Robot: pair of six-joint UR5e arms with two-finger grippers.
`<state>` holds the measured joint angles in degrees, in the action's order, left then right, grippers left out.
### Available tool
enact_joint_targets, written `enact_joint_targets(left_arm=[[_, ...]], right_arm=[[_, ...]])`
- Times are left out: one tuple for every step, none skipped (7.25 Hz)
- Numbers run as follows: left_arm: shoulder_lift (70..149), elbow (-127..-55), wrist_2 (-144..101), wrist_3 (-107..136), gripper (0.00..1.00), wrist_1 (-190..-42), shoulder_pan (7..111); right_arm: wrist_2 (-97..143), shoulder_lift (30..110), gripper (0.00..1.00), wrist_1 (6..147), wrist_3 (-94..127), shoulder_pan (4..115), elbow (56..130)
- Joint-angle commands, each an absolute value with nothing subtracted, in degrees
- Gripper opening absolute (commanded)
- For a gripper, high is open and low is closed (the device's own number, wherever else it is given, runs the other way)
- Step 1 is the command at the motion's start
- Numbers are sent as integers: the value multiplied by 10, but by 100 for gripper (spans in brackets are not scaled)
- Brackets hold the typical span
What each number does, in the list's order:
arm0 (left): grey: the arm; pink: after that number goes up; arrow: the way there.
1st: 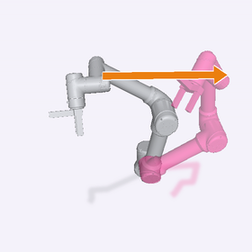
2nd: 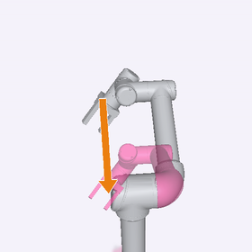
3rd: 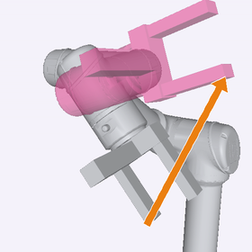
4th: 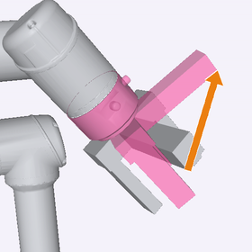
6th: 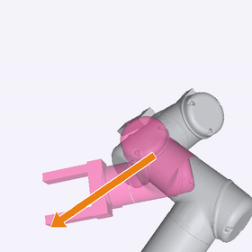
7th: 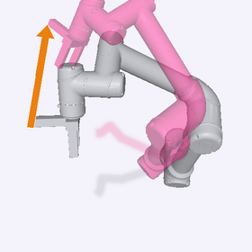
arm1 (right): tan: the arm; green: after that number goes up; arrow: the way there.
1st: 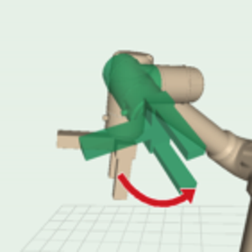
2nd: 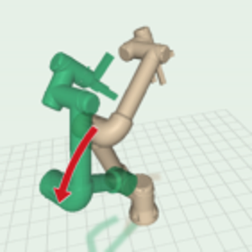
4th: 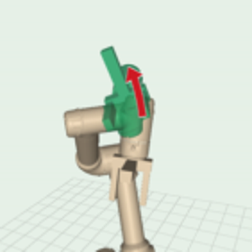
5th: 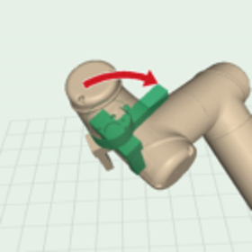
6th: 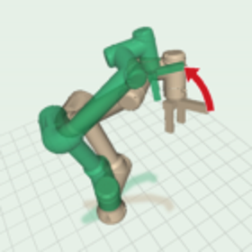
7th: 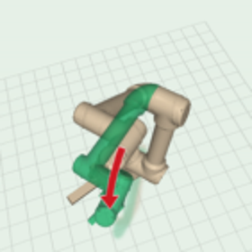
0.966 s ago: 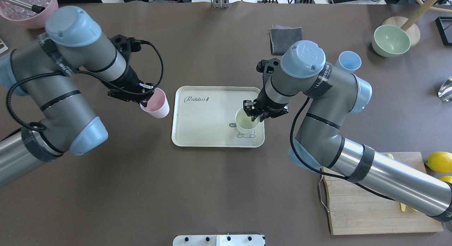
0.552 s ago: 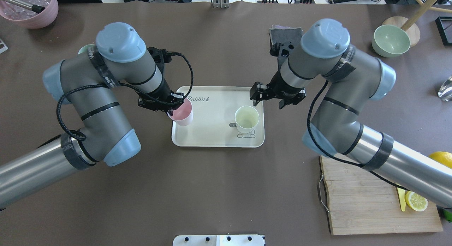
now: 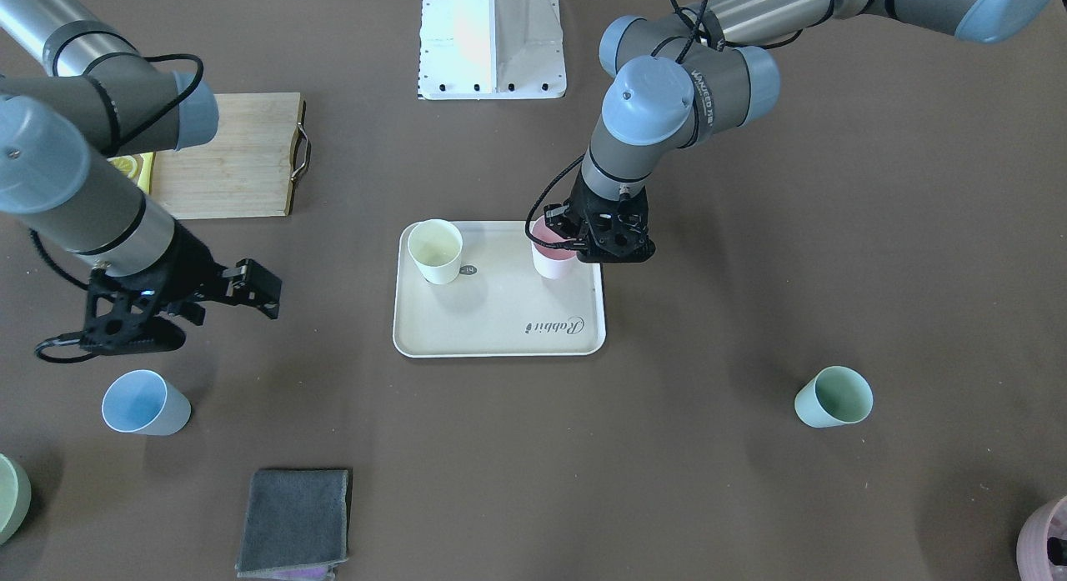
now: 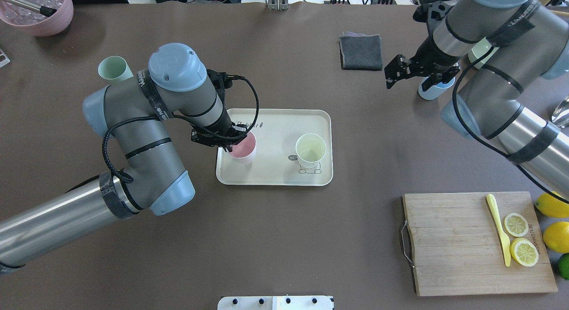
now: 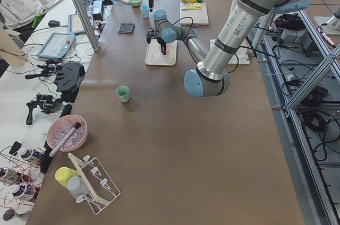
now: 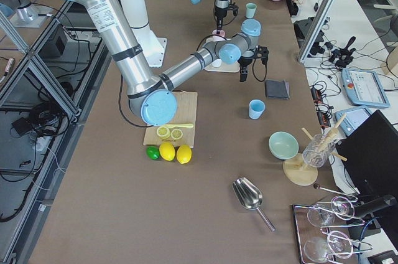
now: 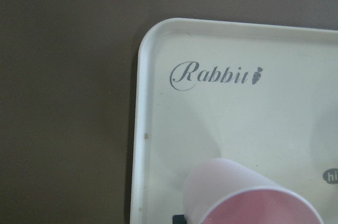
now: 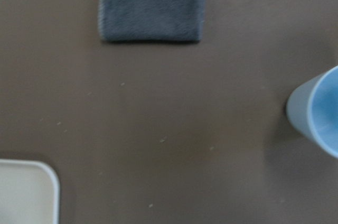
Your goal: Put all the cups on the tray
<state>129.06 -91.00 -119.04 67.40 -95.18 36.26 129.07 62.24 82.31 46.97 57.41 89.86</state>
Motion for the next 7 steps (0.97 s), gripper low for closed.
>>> enact_joint_targets(left_arm=[[1295, -903, -1189, 675, 78, -962, 361], [1298, -903, -1175, 677, 98, -961, 362], [1302, -902, -1174, 676, 98, -961, 362], [1302, -902, -1173, 676, 98, -960, 362], [1302, -902, -1169, 675, 98, -959, 362], [1302, -903, -1161, 676, 98, -957, 364], [1301, -906, -1161, 674, 98, -956, 374]], right_arm=[[1298, 622, 98, 822, 346, 649, 799], [1299, 622, 97, 822, 332, 659, 781], [1298, 622, 94, 818, 332, 659, 765], [1297, 619, 92, 816, 336, 657, 747], [1298, 619, 90, 816, 340, 649, 745], [1298, 619, 85, 815, 340, 642, 736], [1298, 618, 82, 814, 349, 632, 734]])
